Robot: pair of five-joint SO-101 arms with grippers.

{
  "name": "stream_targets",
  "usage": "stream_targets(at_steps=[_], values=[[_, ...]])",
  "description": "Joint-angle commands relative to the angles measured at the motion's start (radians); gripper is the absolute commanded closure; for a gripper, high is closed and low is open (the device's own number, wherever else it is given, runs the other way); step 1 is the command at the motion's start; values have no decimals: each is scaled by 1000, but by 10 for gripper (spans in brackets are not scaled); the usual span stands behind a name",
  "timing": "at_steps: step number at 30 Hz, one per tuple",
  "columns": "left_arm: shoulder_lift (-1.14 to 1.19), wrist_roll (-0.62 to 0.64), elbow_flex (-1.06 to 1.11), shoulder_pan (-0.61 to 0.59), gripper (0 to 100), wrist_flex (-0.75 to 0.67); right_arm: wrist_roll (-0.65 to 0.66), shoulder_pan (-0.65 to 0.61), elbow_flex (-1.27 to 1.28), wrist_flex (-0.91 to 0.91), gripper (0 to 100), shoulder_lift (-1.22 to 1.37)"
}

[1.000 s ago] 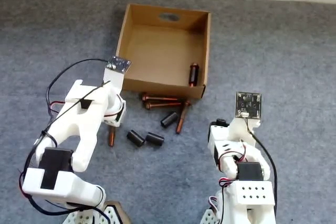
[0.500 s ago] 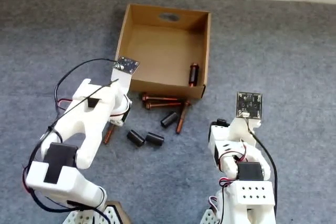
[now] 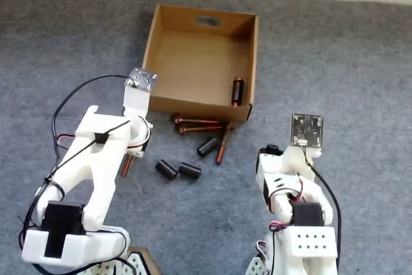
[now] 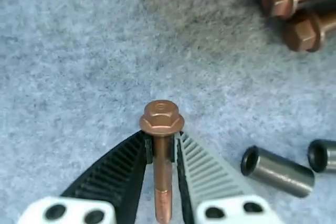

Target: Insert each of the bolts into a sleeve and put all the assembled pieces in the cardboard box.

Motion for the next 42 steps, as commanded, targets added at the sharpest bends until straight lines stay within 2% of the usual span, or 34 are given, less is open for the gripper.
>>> stream_targets(at_steps=[1,6,8,12,15,21,25,28,34,39,42], values=[[-113,6,-64,10,991,52,-9,5,16,58,994,-170],[-317,9,-42,12,991,54,-3,4,107,65,994,-433],[-395,18,-42,12,991,55,-3,4,120,59,994,-427],[-522,114,-47,42,991,49,-3,4,99,-15,993,-394],[-601,163,-93,139,991,48,-3,-25,96,-124,993,-394],[-685,186,-265,371,991,48,-3,-185,105,-315,993,-394],[-687,184,-334,460,990,44,-3,-265,105,-394,993,-394],[-687,184,-317,486,990,-57,-3,-300,107,-423,993,-392],[-685,186,-197,524,990,-411,-3,-302,133,-423,993,-394],[-685,206,-93,529,990,-502,-3,-300,133,-423,993,-394],[-685,334,-47,521,990,-582,-3,-300,133,-423,993,-394]])
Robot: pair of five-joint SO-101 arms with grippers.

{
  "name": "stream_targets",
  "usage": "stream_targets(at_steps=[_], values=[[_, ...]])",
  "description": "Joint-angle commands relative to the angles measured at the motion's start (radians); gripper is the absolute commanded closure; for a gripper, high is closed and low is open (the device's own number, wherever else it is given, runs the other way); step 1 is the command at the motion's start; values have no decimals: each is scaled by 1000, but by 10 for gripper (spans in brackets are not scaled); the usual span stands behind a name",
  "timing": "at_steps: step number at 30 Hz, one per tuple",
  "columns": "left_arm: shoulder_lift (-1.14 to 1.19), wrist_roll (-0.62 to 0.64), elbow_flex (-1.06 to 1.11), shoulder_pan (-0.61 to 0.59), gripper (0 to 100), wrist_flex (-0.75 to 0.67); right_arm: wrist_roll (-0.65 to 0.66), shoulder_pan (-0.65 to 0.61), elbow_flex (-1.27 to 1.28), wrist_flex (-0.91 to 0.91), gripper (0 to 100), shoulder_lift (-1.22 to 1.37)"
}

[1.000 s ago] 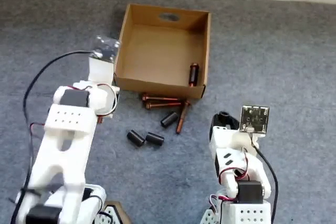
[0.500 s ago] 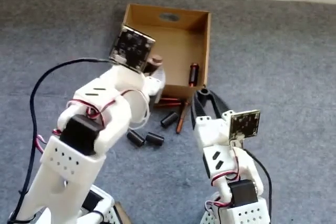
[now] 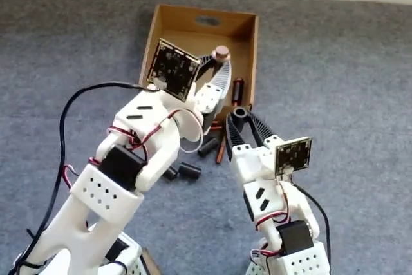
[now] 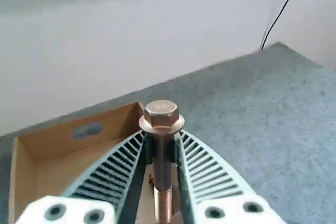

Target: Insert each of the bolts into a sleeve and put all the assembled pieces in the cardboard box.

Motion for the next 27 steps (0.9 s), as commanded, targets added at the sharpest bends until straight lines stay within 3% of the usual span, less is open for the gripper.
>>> stream_targets(at_steps=[1,4,11,27], values=[[-25,150,22,7,990,-106,-3,-7,-12,-24,993,1],[-25,236,51,10,989,-152,-3,-7,-10,-24,993,1],[-24,242,111,13,990,-273,-3,-5,-10,-24,993,1],[-22,242,148,133,990,-272,-3,-4,-10,-24,993,1]])
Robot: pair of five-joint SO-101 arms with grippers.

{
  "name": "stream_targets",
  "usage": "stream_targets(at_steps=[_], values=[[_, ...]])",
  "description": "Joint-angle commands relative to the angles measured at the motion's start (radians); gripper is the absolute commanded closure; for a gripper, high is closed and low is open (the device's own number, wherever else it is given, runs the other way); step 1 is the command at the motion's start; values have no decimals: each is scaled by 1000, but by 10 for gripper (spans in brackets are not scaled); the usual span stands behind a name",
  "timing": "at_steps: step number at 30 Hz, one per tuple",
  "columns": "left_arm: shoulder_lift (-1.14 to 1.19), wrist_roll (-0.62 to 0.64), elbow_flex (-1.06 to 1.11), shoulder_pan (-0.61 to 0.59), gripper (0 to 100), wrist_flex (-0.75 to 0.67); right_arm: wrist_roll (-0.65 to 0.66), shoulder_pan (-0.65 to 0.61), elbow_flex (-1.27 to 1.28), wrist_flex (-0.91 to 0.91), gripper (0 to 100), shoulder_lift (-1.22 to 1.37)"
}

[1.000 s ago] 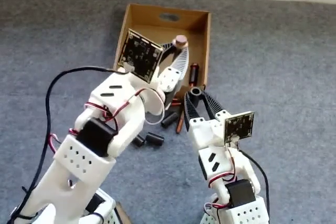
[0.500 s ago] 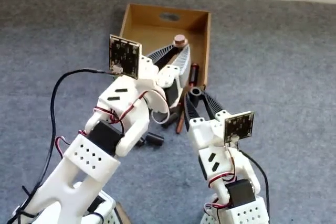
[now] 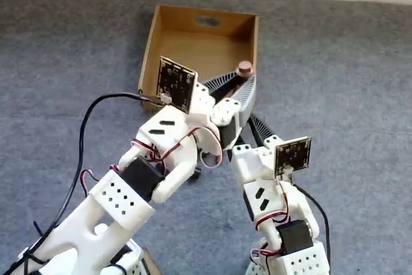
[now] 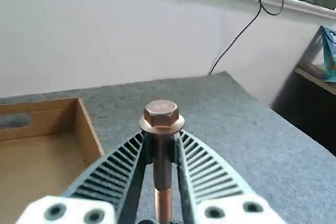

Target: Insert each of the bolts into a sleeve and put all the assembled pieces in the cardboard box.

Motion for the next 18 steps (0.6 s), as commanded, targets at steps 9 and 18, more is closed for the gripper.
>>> stream_targets(at_steps=[9,18], values=[[-22,5,18,12,990,-29,-3,-4,-12,-24,993,1],[-22,3,18,5,990,-26,-3,-4,-12,-22,993,1]])
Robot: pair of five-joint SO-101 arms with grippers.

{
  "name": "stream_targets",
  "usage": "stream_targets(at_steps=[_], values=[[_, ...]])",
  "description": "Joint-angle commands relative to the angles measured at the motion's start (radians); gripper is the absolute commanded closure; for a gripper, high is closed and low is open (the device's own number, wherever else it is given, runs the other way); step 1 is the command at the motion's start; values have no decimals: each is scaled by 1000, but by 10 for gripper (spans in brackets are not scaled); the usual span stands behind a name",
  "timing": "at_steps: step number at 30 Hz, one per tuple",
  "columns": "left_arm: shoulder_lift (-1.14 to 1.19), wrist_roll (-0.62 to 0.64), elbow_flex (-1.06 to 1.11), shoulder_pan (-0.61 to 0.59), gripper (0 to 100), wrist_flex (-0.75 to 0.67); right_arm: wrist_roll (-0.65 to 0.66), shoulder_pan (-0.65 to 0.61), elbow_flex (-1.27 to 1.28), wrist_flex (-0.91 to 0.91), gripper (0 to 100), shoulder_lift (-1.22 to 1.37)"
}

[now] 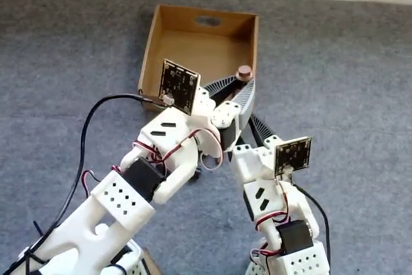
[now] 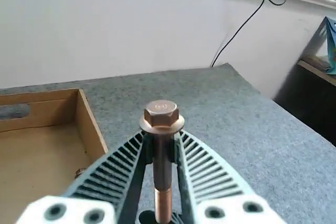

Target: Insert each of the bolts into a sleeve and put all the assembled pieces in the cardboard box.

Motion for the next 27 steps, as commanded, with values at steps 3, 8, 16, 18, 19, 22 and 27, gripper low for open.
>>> stream_targets(at_steps=[3,8,16,18,19,22,27], values=[[-22,3,-12,-16,990,-23,-3,-4,-12,-22,993,1],[-22,-107,-12,-35,990,-23,-3,-4,-12,-21,993,1],[-15,-109,-10,-35,990,-23,-3,-4,-12,-21,993,1],[27,-109,-16,-35,990,-23,-3,-4,-12,-21,993,1],[58,-109,-21,-35,990,-23,-3,-4,-12,-21,993,1],[156,-109,-71,-35,990,-20,-3,-4,-12,-21,993,1],[203,-109,-156,-33,990,92,-3,-4,-12,-21,993,1]])
